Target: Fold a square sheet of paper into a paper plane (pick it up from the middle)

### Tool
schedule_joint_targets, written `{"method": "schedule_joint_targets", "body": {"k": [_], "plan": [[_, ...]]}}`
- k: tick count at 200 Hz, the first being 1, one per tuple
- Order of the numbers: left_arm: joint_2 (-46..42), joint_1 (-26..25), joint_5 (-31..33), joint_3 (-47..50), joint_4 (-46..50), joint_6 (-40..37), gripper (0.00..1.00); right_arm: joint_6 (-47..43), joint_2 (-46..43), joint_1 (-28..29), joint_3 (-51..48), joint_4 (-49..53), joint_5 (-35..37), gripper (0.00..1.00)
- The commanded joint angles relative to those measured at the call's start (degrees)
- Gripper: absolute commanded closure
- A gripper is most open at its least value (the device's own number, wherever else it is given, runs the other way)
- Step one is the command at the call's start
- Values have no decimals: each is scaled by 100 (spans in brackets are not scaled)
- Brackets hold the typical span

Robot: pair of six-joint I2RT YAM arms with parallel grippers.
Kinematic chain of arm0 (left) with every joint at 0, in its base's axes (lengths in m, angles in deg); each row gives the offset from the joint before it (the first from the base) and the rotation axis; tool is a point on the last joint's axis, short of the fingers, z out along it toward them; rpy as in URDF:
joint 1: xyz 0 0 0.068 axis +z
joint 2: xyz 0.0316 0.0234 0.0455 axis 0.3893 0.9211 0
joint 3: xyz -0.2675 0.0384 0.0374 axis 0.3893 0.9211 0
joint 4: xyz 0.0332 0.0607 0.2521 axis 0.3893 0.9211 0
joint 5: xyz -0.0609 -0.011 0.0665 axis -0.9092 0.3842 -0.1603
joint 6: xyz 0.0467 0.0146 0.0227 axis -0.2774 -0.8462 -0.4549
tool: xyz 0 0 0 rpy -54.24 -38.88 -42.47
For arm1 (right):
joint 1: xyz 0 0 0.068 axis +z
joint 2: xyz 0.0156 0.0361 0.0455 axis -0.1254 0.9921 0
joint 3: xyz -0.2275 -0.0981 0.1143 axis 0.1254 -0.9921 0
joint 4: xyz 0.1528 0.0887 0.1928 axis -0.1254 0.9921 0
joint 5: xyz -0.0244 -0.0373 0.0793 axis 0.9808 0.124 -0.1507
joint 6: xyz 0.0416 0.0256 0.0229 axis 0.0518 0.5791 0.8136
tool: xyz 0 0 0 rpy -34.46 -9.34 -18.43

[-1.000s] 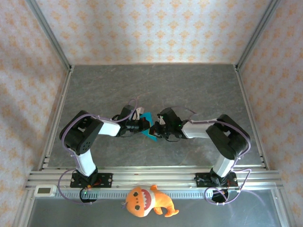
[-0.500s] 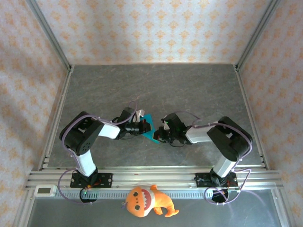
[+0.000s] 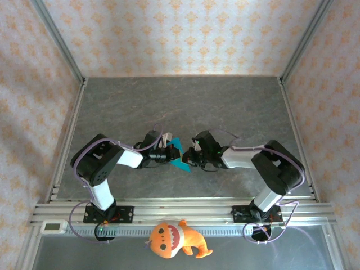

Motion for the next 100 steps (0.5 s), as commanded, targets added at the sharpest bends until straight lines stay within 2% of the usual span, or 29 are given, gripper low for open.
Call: {"method": "schedule_joint_targets", "body": {"k": [1, 21, 48, 63, 83, 100], "plan": [[231, -55, 310, 87, 747, -51, 100, 97, 399, -43, 126, -149, 239, 100], [218, -54, 304, 65, 761, -69, 100, 86, 561, -33, 18, -149, 203, 100], [111, -41, 305, 11, 767, -139, 99, -140, 484, -28, -316, 379, 631, 100], [49, -13, 305, -139, 913, -314, 98, -289, 538, -34, -441, 521, 567, 100], [29, 162, 453, -342, 1278, -661, 98, -329, 521, -34, -594, 502, 566, 100], [19, 424, 319, -271, 1124, -748, 98, -374, 524, -34, -611, 548, 564, 100]]}}
